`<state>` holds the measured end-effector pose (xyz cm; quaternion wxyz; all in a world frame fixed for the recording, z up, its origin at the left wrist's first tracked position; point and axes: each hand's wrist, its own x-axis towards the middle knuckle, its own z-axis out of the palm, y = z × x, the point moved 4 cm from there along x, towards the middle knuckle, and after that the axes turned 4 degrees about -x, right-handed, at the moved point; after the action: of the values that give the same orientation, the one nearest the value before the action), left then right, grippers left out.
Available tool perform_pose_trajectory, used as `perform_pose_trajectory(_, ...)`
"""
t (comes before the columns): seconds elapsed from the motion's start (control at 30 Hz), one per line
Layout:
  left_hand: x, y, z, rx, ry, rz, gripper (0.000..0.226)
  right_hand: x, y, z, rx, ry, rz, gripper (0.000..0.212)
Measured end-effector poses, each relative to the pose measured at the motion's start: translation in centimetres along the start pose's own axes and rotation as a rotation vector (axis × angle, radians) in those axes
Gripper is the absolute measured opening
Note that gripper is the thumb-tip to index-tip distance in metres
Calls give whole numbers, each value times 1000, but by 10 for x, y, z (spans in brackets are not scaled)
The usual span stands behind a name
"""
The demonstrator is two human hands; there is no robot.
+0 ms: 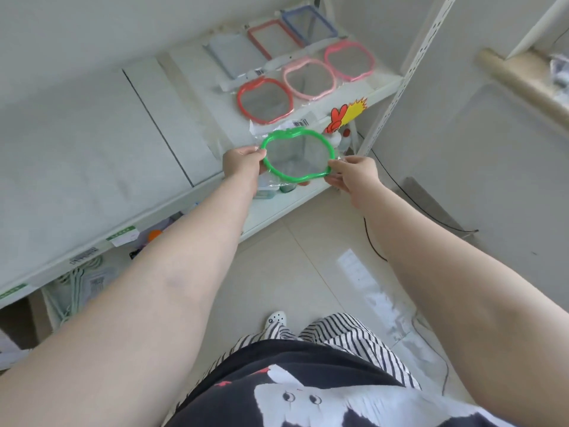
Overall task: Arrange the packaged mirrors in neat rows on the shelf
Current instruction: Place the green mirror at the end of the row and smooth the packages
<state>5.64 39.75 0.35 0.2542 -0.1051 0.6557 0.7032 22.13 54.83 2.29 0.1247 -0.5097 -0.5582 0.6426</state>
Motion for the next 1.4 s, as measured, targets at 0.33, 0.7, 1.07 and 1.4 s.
perform_pose_trajectory(0.33, 65, 41, 1, -47, 305, 42, 20, 89, -75, 60, -256, -233, -59, 11)
perform_pose_trajectory(0.7, 98, 47, -57, -6, 582, 47, 25, 127, -78, 146, -327, -519, -13, 19)
perform_pose_trajectory(1.07, 172, 81, -82, 73, 548, 21, 26, 156, -88, 221, -332, -459, 8, 18)
perform_pose_trajectory(1.4, 195, 71, -92, 219, 472, -45, 36, 162, -82, 231, -589, -383, -93, 24)
